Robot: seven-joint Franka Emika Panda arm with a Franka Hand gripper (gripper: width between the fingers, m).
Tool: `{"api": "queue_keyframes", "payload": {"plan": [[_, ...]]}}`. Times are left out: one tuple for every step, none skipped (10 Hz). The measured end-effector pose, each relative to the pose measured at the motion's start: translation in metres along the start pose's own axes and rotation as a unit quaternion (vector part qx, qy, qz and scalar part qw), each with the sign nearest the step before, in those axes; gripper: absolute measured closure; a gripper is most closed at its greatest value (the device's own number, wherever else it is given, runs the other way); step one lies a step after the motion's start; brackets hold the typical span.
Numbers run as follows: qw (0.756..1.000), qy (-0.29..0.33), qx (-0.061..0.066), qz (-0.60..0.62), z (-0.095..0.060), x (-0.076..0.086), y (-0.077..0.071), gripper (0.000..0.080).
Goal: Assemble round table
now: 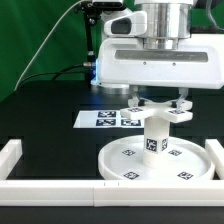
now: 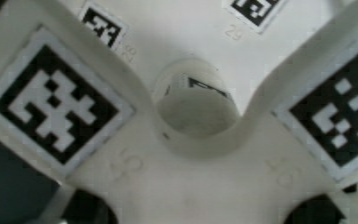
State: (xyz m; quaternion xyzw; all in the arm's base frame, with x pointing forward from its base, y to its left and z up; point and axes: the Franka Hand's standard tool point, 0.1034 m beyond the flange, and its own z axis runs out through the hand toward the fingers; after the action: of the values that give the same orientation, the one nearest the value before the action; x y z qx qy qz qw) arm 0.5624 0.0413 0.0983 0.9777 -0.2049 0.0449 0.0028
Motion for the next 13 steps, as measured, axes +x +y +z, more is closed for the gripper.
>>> {"api": "queue_keyframes", "payload": {"plan": [[0.998, -0.007, 0.005, 0.067, 0.000, 0.000, 0.000, 0.0357], [0.993, -0.012, 0.009, 0.121, 0.000, 0.000, 0.001, 0.0357], [0.984, -0.016, 0.016, 0.175, 0.000, 0.001, 0.003, 0.0357], [0.976, -0.021, 0.020, 0.217, 0.000, 0.001, 0.003, 0.0357], [0.970, -0.021, 0.019, 0.242, 0.000, 0.001, 0.003, 0.0357], [0.970, -0.021, 0.019, 0.241, 0.000, 0.001, 0.003, 0.0357], [0.970, -0.022, 0.019, 0.240, 0.001, 0.000, 0.003, 0.0214], [0.970, -0.022, 0.019, 0.240, 0.001, 0.000, 0.003, 0.0214], [0.973, -0.021, 0.019, 0.229, 0.000, 0.001, 0.003, 0.0166], [0.979, -0.018, 0.025, 0.203, -0.007, 0.003, 0.002, 0.0166], [0.981, -0.015, 0.031, 0.190, -0.017, 0.006, -0.001, 0.0153], [0.986, -0.012, 0.036, 0.164, -0.024, 0.007, -0.003, 0.0153], [0.993, -0.008, 0.041, 0.112, -0.030, 0.009, -0.005, 0.0151]]}}
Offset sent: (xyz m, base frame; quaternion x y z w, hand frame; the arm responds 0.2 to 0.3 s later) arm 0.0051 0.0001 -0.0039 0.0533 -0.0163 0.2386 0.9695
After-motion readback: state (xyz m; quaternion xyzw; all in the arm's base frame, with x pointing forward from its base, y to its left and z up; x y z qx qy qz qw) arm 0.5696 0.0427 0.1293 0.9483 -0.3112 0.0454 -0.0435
